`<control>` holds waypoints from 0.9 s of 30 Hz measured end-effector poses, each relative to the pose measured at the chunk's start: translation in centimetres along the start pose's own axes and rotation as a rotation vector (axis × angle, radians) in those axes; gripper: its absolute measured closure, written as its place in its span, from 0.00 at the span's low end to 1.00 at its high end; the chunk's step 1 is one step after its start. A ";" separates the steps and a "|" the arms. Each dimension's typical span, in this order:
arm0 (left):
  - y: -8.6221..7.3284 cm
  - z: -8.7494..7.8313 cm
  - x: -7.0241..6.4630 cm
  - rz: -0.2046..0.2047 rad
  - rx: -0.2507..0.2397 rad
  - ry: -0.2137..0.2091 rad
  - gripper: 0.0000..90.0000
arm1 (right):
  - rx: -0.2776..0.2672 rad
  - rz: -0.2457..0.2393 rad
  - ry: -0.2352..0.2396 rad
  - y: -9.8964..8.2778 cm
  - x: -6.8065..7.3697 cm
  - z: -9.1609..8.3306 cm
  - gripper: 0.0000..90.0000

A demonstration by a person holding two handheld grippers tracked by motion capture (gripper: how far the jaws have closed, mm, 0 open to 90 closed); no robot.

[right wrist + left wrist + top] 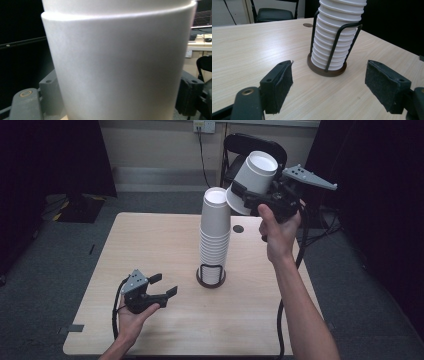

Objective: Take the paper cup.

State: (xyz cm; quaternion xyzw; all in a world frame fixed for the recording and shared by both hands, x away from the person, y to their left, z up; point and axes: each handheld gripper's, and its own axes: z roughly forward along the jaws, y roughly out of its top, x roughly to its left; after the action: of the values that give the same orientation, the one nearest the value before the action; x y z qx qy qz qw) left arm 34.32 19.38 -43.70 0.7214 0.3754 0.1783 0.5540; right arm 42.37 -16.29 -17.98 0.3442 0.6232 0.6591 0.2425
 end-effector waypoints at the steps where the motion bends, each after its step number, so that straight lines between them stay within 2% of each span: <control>1: 0.0 0.0 0.0 0.002 0.001 -0.001 0.24 | 0.001 0.004 -0.004 0.0 -0.1 -0.2 0.18; 8: 0.2 0.2 -0.5 0.009 0.001 -0.013 0.25 | 0.012 0.001 -0.029 -0.2 -0.9 -1.7 0.18; 10: 0.3 0.3 -0.7 -0.008 -0.004 -0.021 0.25 | 0.015 -0.013 -0.055 -0.3 -1.2 -2.4 0.18; 11: 0.4 0.3 -0.9 0.005 0.001 -0.021 0.25 | 0.017 -0.013 -0.059 -0.4 -1.4 -2.6 0.18; 13: 0.5 0.6 -1.2 0.004 -0.002 -0.036 0.25 | 0.028 -0.008 -0.067 -0.7 -1.8 -3.0 0.18; 18: 0.8 0.9 -1.7 0.019 -0.002 -0.057 0.24 | 0.054 0.011 -0.073 -2.2 -2.5 -3.4 0.18; 23: 1.2 1.0 -2.1 0.031 -0.017 -0.088 0.24 | 0.069 0.030 -0.069 -3.5 -2.6 -3.3 0.18; 24: 1.3 1.1 -2.1 0.039 -0.023 -0.090 0.26 | 0.084 0.033 -0.065 -4.2 -2.5 -3.2 0.18; 27: 1.8 1.1 -2.5 0.046 -0.030 -0.107 0.28 | 0.092 0.043 -0.060 -5.0 -2.5 -3.2 0.18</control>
State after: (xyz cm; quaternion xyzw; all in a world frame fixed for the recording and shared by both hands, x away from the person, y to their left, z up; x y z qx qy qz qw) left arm 34.06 16.60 -41.98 0.7301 0.3258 0.1576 0.5796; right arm 40.98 -19.75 -23.26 0.3879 0.6379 0.6240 0.2308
